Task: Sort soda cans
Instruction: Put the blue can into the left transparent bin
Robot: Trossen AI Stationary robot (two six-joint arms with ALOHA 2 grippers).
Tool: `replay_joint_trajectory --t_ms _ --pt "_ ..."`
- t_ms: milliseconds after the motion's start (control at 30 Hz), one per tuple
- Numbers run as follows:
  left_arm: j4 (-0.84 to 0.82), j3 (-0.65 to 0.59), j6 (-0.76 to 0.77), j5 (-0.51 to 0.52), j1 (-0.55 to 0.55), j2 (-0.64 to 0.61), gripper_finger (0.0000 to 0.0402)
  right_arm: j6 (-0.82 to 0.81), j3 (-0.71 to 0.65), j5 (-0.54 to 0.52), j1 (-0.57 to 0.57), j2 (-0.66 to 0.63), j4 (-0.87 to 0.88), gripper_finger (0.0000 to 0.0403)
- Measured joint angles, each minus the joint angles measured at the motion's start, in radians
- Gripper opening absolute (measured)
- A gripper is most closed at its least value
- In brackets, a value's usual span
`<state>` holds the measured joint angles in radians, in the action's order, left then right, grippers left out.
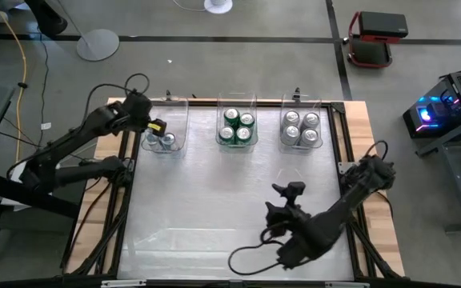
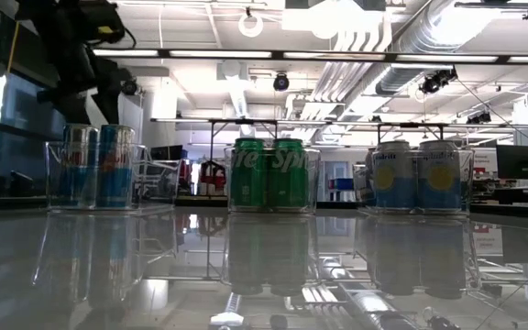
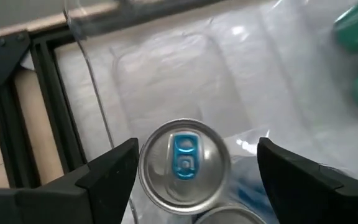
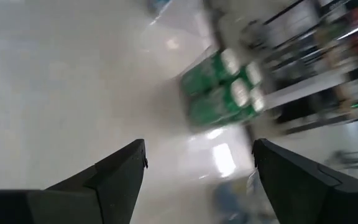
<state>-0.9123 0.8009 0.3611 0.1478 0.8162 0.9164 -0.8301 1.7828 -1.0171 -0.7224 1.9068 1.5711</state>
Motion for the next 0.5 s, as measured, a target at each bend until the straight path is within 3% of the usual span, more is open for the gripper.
replay_joint_trajectory --t_ms 67,167,367,500 --pt "0.007 0.000 -0.010 -0.011 -0.008 -0.041 0.0305 -0.012 0.000 0.085 -0.018 -0.040 0.000 0.0291" --pt "0.028 0.000 -0.024 -0.029 -0.035 -0.114 0.0305 -0.077 0.000 0.300 -0.040 -0.098 -0.002 0.0291" --pt "0.068 0.000 -0.011 -0.057 -0.118 -0.255 0.0305 -0.429 0.000 0.718 -0.061 -0.171 -0.028 0.0291" --pt "0.104 0.000 -0.006 -0.055 -0.164 -0.315 0.0306 -0.523 0.000 0.950 -0.059 -0.165 -0.049 0.0299"
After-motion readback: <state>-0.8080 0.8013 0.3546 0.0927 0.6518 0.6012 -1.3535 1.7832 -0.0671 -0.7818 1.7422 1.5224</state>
